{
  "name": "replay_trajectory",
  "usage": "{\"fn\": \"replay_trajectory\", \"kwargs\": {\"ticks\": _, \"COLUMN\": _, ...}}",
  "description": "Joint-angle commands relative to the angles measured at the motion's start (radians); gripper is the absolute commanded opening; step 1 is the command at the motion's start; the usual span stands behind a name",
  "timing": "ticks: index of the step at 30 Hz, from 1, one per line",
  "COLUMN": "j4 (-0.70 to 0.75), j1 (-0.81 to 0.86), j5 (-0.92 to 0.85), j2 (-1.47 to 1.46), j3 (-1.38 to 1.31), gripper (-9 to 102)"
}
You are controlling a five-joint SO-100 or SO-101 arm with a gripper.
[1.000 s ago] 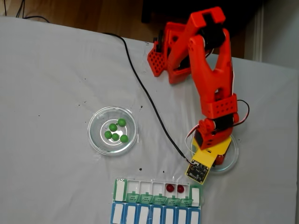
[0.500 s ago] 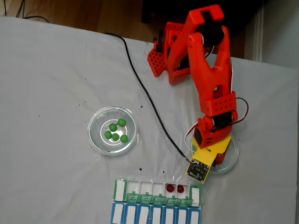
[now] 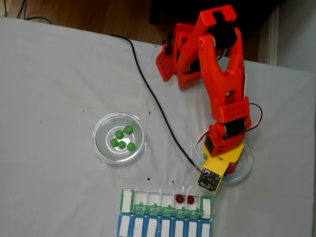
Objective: Sort medicines into box.
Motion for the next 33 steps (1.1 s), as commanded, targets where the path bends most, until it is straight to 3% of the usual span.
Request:
{"fn": "replay_trajectory", "kwargs": {"ticks": 1, "j4": -0.015, "j1": 0.025, "j5": -0.017, "j2": 0.063, "j3": -0.003, "gripper": 14}}
{"fn": "replay_trajectory", "kwargs": {"ticks": 33, "j4": -0.028, "j1": 0.018, "j5": -0.006, "j2": 0.075, "j3": 0.012, "gripper": 2}}
